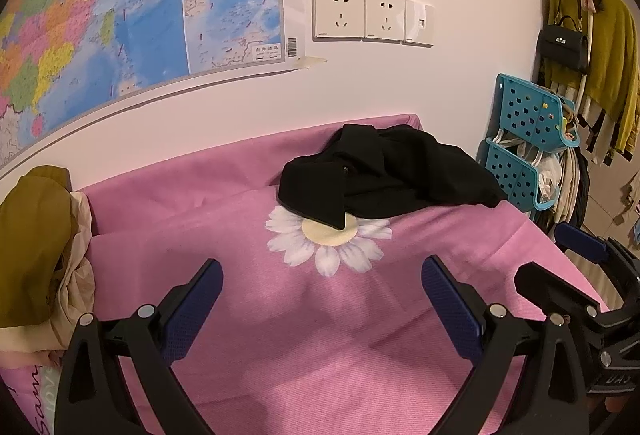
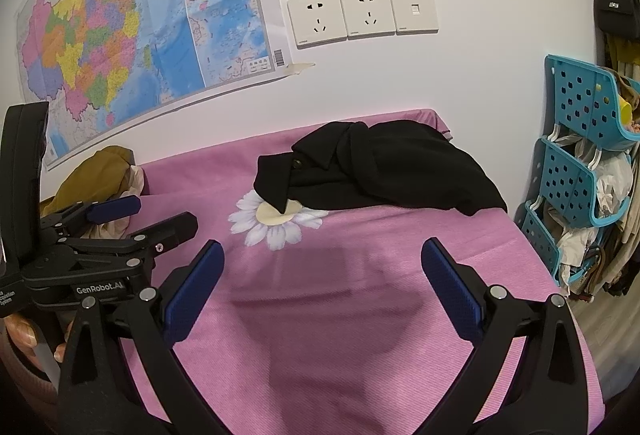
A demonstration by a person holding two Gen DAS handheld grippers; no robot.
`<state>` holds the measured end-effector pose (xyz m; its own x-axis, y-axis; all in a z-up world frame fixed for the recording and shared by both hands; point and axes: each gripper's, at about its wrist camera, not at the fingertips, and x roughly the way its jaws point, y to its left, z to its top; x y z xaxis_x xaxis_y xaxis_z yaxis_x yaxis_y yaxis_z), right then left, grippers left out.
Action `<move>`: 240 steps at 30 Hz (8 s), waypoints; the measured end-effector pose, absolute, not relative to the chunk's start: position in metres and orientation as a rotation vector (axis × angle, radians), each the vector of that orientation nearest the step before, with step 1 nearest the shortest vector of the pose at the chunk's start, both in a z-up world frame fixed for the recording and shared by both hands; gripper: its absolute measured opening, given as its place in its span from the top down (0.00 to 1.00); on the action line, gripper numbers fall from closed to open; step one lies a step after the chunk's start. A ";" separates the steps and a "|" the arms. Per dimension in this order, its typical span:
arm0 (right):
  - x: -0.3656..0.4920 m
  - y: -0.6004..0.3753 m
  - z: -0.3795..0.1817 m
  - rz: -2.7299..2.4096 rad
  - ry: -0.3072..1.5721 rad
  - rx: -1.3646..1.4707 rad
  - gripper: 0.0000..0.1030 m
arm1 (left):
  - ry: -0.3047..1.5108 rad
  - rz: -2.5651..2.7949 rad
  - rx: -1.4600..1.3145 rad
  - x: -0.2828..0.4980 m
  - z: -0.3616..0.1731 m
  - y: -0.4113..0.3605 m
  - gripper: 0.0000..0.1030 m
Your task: Fold large clothes
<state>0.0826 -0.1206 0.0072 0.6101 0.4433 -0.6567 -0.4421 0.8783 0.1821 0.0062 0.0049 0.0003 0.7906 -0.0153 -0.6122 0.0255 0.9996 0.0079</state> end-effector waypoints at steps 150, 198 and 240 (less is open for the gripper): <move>0.193 -0.248 0.355 0.288 0.066 -0.334 0.97 | 0.116 -0.417 0.033 0.137 0.214 -0.040 0.97; 0.312 -0.003 0.016 0.888 0.831 -0.183 0.96 | 0.720 0.238 -0.033 0.125 -0.035 0.211 0.96; 0.226 -0.257 -0.005 0.516 1.045 0.134 0.96 | 0.933 0.149 -0.086 -0.020 -0.056 0.239 0.93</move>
